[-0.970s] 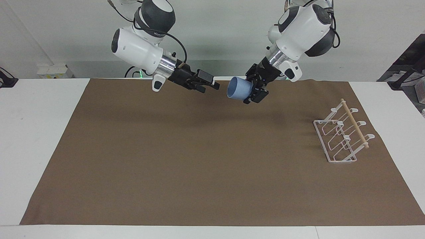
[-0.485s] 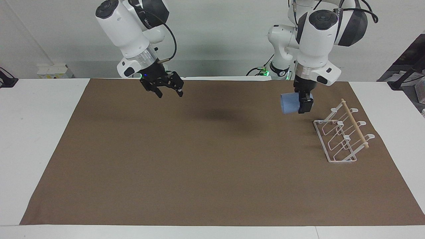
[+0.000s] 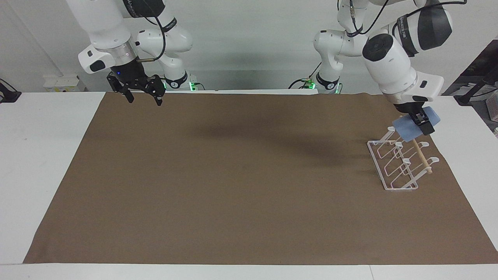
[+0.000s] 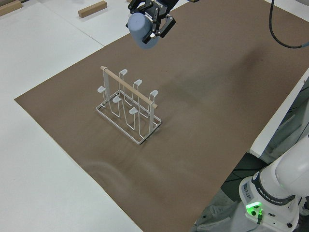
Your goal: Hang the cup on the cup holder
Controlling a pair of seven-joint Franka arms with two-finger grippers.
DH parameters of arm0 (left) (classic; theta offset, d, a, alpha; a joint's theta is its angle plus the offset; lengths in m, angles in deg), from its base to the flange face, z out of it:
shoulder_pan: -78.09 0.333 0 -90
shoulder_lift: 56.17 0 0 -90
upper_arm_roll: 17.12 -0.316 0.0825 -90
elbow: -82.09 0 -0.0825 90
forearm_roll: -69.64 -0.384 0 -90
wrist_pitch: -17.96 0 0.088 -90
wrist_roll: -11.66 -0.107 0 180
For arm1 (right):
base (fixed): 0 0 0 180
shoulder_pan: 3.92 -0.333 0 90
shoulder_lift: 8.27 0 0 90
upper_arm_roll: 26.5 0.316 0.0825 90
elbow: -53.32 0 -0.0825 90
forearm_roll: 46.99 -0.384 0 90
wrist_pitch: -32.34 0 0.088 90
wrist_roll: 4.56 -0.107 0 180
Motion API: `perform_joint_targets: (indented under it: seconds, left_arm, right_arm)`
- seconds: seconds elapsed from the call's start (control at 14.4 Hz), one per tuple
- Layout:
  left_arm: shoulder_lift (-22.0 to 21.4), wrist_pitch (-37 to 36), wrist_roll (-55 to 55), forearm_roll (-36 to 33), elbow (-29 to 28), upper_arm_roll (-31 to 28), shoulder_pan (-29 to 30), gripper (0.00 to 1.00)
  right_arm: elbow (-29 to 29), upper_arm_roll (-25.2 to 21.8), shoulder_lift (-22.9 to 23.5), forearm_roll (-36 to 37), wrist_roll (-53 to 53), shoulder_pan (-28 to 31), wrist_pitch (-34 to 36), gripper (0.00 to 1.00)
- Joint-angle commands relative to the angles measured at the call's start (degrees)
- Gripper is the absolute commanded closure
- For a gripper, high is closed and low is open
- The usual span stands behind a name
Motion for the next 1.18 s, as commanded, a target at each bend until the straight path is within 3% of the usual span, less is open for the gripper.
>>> perform_joint_targets:
  seconds: [0.0, 0.21, 0.48, 1.11]
  left_arm:
    - [5.74, -0.99, 5.52, -6.49, 0.53, 0.55, 0.04, 0.55]
    - [8.21, -0.64, 7.82, -9.31, 0.53, 0.64, 0.04, 0.55]
    - [11.38, 0.16, 7.83, -12.65, 0.53, 0.64, 0.22, 0.55]
    - [12.88, 2.62, 7.83, -12.74, -0.09, 0.72, 2.24, 0.55]
  right_arm:
    - [5.09, 0.87, 1.26, 2.17, 2.07, 3.61, 5.21, 0.01]
    - [5.89, 0.70, 2.76, 2.17, 5.85, 5.91, 7.42, 0.01]
    - [9.14, -1.23, 7.68, 3.58, 6.21, 3.90, 9.26, 0.01]
    - [7.57, -1.41, 4.44, 3.31, 6.12, 2.83, 9.27, 0.01]
